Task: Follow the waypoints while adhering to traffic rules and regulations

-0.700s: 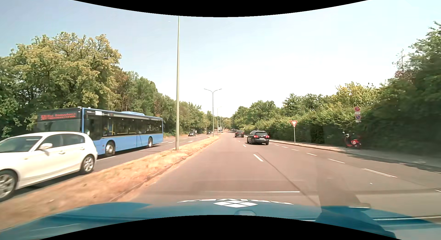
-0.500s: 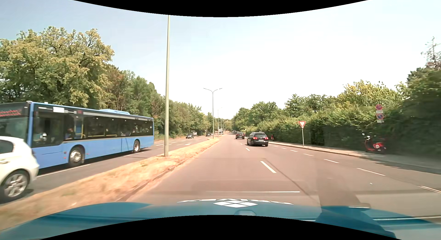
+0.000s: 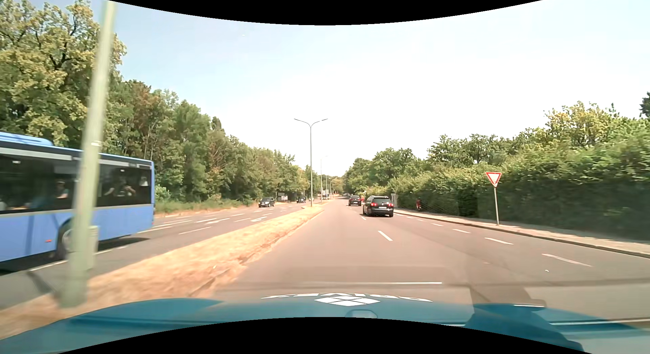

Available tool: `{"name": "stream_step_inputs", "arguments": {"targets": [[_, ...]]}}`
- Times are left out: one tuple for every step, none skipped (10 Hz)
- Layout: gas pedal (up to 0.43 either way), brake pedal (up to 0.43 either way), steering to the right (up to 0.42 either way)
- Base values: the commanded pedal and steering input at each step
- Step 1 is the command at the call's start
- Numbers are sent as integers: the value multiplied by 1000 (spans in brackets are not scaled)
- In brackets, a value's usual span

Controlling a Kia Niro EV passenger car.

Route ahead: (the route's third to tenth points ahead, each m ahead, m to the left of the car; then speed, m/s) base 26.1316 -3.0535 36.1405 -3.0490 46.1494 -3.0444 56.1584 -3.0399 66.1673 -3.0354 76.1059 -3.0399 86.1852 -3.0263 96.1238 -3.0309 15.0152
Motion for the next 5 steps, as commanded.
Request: {"name": "stream_step_inputs", "arguments": {"targets": [[642, 0, -6], [512, 0, -5], [421, 0, -5], [398, 0, 3], [240, 0, 9]]}}
